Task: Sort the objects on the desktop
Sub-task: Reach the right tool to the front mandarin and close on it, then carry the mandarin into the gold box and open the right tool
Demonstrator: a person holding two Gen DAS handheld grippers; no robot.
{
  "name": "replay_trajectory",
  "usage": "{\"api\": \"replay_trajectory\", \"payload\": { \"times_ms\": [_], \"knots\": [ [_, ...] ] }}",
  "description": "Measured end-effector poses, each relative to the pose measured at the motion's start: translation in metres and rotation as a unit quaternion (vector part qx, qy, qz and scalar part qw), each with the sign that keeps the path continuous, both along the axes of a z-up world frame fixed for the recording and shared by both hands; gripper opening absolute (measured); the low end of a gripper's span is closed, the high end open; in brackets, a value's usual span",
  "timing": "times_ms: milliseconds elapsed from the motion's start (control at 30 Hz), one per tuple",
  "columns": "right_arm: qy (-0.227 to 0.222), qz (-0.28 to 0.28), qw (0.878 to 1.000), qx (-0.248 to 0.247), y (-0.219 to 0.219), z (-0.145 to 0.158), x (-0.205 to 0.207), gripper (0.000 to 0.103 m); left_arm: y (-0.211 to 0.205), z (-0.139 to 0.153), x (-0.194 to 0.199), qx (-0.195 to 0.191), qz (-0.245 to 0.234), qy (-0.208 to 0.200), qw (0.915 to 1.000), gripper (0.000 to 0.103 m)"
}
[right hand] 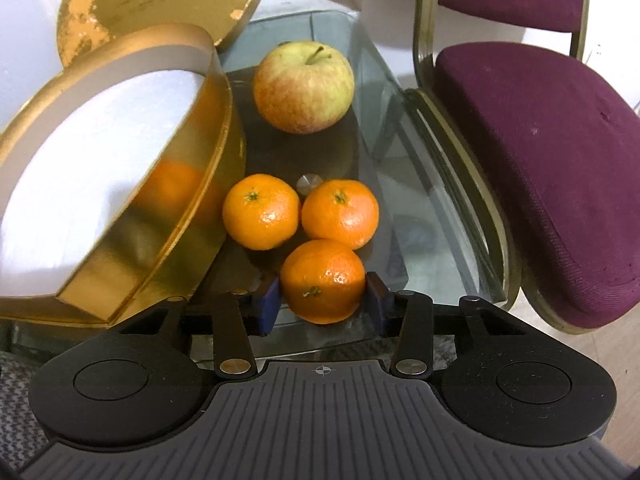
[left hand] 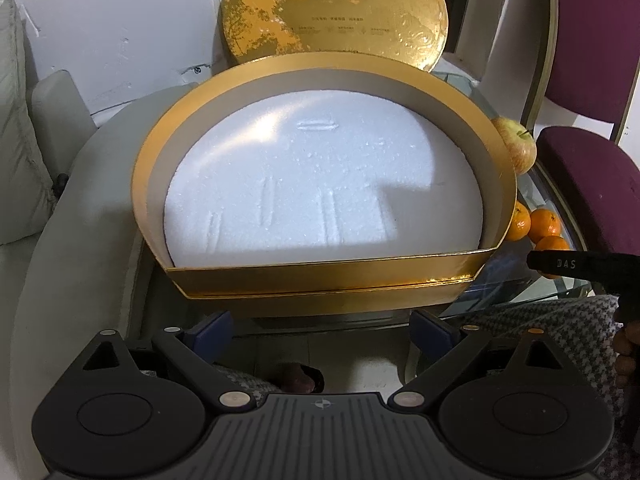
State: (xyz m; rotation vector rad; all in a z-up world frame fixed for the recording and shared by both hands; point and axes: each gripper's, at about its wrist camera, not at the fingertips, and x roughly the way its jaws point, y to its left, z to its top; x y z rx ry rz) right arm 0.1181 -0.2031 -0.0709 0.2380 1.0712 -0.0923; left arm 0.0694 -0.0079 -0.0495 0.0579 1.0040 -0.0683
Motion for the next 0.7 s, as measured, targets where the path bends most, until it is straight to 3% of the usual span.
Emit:
{"api": "replay_trajectory", "payload": {
  "times_ms": [200,333,500,600,700],
  "knots": [
    [-0.010,0.002,1.000,-0.001,0.004,0.022,-0.008,0.045,0.023,0.007,-0.012,-0.021,0.021,-0.012,0.9995,0.095],
    [-0.033,0.015,0.999,0.008,0.017,0.048,-0.010,0.045,0.056,0.018,-0.017,-0.016,0.066,-0.031,0.9972,0.096],
    [-0.110,0.072,0.991,0.013,0.062,0.103,0.001,0.045,0.107,0.035,-0.017,0.005,0.145,-0.074,0.9866,0.097],
    [-0.130,0.116,0.984,0.023,0.099,0.120,0.016,0.045,0.134,0.038,-0.020,0.008,0.184,-0.086,0.9790,0.098],
    [-0.121,0.165,0.978,0.032,0.145,0.120,0.030,0.045,0.151,0.032,-0.021,0.002,0.206,-0.077,0.9755,0.098]
  ]
}}
